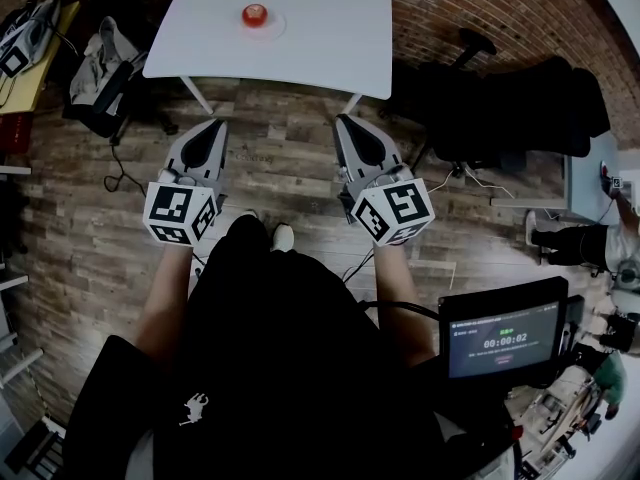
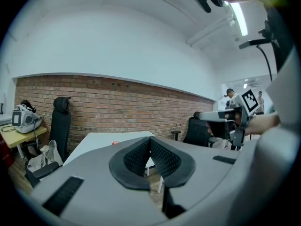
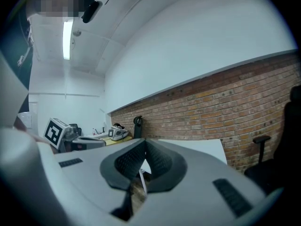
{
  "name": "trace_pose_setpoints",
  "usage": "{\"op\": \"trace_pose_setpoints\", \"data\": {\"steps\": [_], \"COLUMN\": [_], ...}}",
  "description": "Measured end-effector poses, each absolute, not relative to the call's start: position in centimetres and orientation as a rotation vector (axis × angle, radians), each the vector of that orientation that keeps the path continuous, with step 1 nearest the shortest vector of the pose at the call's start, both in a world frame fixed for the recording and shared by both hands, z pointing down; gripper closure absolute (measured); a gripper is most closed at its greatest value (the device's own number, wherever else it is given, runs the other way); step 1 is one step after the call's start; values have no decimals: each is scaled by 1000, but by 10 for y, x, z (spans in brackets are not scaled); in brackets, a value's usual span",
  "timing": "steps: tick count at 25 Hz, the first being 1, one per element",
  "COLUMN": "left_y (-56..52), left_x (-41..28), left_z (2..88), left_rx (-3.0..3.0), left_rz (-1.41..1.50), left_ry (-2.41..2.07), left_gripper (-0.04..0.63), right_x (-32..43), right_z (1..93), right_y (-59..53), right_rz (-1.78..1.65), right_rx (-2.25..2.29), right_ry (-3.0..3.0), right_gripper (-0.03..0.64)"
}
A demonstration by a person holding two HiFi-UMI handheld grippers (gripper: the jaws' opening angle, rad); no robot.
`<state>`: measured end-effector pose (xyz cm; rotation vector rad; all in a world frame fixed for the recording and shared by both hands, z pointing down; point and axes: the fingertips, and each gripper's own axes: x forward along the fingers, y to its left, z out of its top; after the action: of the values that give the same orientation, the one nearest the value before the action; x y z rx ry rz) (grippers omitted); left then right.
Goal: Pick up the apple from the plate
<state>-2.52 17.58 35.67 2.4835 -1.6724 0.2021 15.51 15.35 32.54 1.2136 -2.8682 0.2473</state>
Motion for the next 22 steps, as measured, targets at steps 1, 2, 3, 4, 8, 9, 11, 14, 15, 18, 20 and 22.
{"op": "trace_pose_setpoints", "data": {"steps": [1, 2, 3, 4, 8, 9, 11, 14, 15, 18, 20, 22], "left_y": [175, 175, 174, 174, 170, 168, 164, 159, 157, 153, 152, 144], "left_x": [-25, -25, -26, -26, -26, -26, -26, -30, -32, -44, -52, -57], "left_z": [356, 356, 356, 356, 355, 354, 351, 347, 346, 344, 344, 345], "left_rx": [2485, 2487, 2488, 2489, 2498, 2503, 2509, 2511, 2510, 2499, 2496, 2499], "left_rz": [207, 212, 214, 215, 210, 208, 199, 176, 167, 152, 156, 168], "left_ry": [-1675, -1676, -1677, -1677, -1674, -1672, -1673, -1687, -1692, -1699, -1693, -1682], "left_gripper": [589, 589, 589, 589, 589, 589, 589, 589, 589, 589, 589, 589], "right_x": [155, 155, 154, 153, 156, 158, 160, 158, 155, 143, 133, 125], "right_z": [325, 324, 323, 323, 321, 321, 319, 318, 318, 314, 311, 310], "right_y": [153, 152, 152, 152, 148, 146, 143, 139, 137, 136, 135, 128], "right_rz": [245, 241, 238, 235, 225, 222, 218, 216, 215, 198, 177, 172], "right_rx": [1215, 1215, 1215, 1215, 1230, 1236, 1246, 1247, 1244, 1227, 1216, 1215], "right_ry": [-2870, -2872, -2874, -2876, -2874, -2873, -2871, -2872, -2873, -2873, -2867, -2860], "right_gripper": [613, 614, 614, 614, 614, 614, 614, 614, 614, 614, 614, 614]}}
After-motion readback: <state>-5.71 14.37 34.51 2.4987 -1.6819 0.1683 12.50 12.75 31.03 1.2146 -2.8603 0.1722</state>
